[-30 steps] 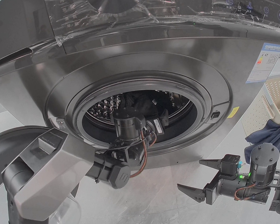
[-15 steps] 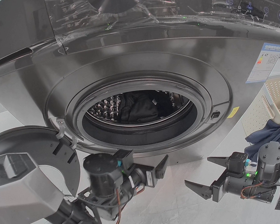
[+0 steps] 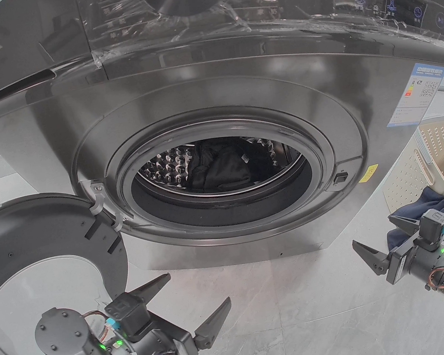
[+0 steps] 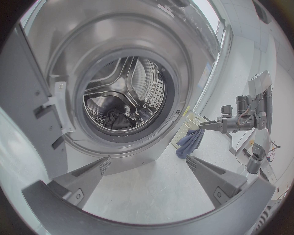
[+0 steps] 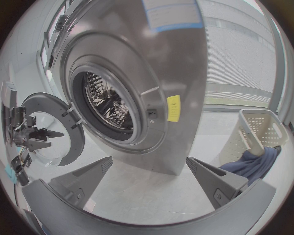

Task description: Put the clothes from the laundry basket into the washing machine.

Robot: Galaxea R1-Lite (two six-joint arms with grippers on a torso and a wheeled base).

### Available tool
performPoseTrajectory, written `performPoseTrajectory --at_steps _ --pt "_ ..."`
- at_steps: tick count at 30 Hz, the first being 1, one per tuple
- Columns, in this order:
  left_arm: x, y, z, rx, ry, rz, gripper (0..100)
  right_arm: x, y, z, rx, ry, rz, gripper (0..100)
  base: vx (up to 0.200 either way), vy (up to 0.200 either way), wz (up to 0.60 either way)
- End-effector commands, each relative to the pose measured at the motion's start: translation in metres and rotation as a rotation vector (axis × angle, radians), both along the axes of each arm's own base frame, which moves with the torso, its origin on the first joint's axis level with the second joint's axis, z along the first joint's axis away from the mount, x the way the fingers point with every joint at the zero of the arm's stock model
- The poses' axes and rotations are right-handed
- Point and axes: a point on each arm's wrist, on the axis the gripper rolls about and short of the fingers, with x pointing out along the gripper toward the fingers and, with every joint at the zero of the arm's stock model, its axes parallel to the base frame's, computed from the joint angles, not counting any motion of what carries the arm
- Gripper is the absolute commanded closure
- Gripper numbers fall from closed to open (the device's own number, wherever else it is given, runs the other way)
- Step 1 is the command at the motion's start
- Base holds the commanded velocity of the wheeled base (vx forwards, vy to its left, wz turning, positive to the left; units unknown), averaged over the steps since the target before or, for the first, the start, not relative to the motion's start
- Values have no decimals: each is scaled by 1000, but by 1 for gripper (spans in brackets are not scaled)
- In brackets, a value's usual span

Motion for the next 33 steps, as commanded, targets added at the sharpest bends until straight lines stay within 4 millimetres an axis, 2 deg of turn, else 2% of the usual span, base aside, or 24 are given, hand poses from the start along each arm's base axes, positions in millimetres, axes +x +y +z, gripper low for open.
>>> performPoseTrajectory --at_steps 1,6,10,18,23,27,33 --pt "-20 20 17 -45 -56 -1 0 -10 -16 13 31 -46 -82 0 0 0 0" --pt "-26 29 22 -60 -74 14 0 -15 -25 17 30 -45 -142 0 -80 0 0" --pt "-30 34 31 -96 -110 19 0 -28 -34 23 30 -43 -184 0 -50 0 0" --pt "-51 55 45 -109 -138 22 0 -69 -70 26 4 9 -307 0 -75 0 0" --pt "-72 82 50 -117 -125 62 0 -104 -90 23 -4 -22 -356 0 -40 0 0" --pt "-88 104 46 -97 -107 116 0 -129 -101 13 -37 -41 -381 0 -200 0 0" --pt "-102 123 38 -68 -98 206 0 -152 -108 1 -30 -67 -397 0 -100 0 0"
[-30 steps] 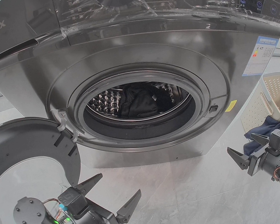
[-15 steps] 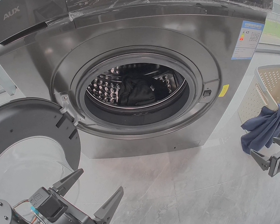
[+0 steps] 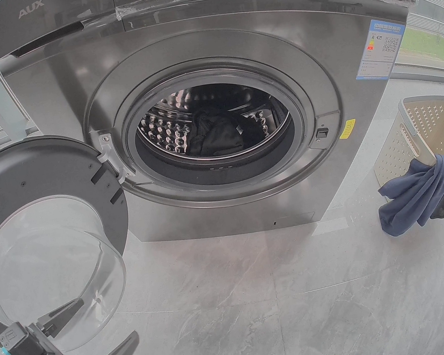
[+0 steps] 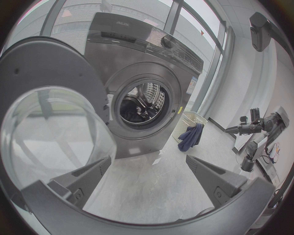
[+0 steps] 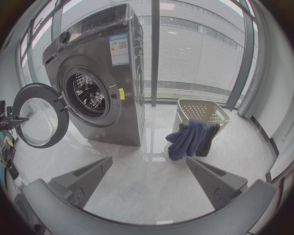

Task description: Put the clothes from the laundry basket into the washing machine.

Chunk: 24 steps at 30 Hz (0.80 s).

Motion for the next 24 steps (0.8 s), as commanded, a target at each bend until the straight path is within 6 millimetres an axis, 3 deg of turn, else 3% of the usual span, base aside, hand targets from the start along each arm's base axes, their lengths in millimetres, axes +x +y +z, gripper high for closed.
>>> performPoseTrajectory --at_steps 1,10,15,20,24 --pt "-30 35 0 -54 -85 125 0 -38 -13 -12 22 -145 -56 0 -200 0 0" --pt "-64 58 -21 -51 -89 257 0 -54 -16 -24 15 -177 -112 0 -133 0 0" --pt "-86 62 -36 -68 -135 236 0 -63 -17 -35 21 -165 -125 0 0 0 0" --pt "-94 63 -45 -67 -141 292 0 -62 -18 -34 29 -177 -149 0 0 0 0" --pt "-97 61 -48 -56 -149 438 0 -62 -18 -34 37 -181 -203 0 0 0 0"
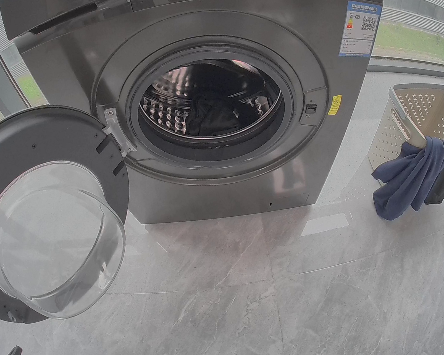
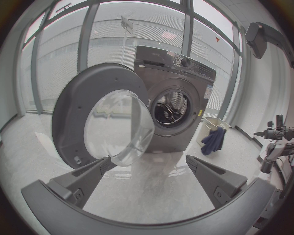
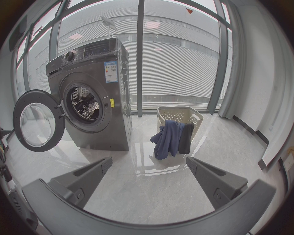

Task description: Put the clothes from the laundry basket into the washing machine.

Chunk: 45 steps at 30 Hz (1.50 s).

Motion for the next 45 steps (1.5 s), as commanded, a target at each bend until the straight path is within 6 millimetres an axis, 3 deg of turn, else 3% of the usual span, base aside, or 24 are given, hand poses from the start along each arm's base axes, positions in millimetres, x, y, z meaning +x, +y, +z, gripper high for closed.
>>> performPoseTrajectory --at_steps 1,6,10,16,18,28,40,45 --pt "-11 -1 -12 -1 -59 151 0 -3 -1 -5 8 -16 -68 0 0 0 0" --pt "-13 0 -20 8 -15 237 0 -7 1 -7 -41 -29 -159 0 0 0 0" --pt "-16 1 -27 20 21 280 0 -10 7 -9 -47 -84 46 0 0 0 0" --pt "-16 1 -26 48 6 260 0 -10 7 -10 -42 -70 77 0 0 0 0" --pt "-16 0 -26 44 4 237 0 -11 9 -14 -42 -8 173 0 0 0 0" --pt "-16 0 -27 45 6 238 0 -10 9 -14 -51 -37 161 0 0 0 0" --pt "-16 0 -26 35 5 240 0 -10 9 -14 -46 -36 161 0 0 -200 0" --pt "-16 0 -27 45 6 238 0 -10 9 -14 -45 -36 161 0 0 0 -480"
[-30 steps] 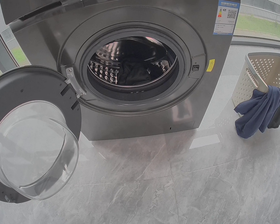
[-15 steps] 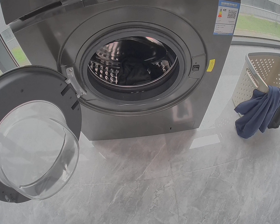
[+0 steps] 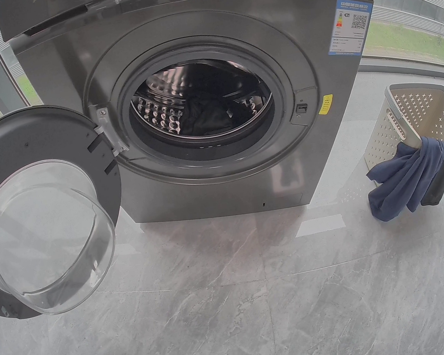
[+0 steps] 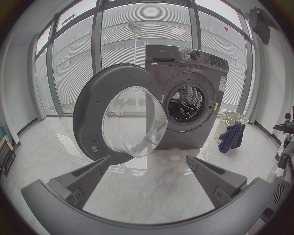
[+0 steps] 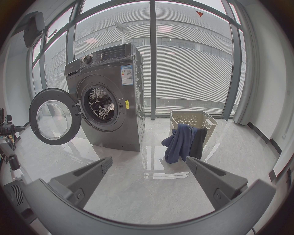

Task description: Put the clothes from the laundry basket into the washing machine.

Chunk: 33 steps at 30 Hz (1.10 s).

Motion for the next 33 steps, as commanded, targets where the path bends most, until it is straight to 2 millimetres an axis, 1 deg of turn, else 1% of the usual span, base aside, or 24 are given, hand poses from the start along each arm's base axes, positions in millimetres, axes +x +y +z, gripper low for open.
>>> performPoseTrajectory --at_steps 1,2,4,19,20,23,25,33 --pt "1 0 -5 2 9 1 0 0 0 -5 1 5 0 0 0 0 -600" --pt "1 0 -5 2 9 1 0 0 0 -5 1 5 0 0 0 0 -600" --pt "1 0 -5 -1 9 2 0 0 0 -5 0 5 0 0 0 0 0" --pt "1 0 -5 -4 9 11 0 0 0 -5 -3 3 -2 0 0 -200 0" --pt "1 0 -5 -4 9 14 0 0 0 -5 -5 3 0 0 0 0 0" --pt "1 0 -5 -4 9 14 0 0 0 -5 -5 3 0 0 0 0 -600" --pt "1 0 -5 -6 9 14 0 0 0 -5 -5 3 0 0 0 0 0" --pt "1 0 -5 -9 9 14 0 0 0 -5 -5 3 0 0 0 -200 0"
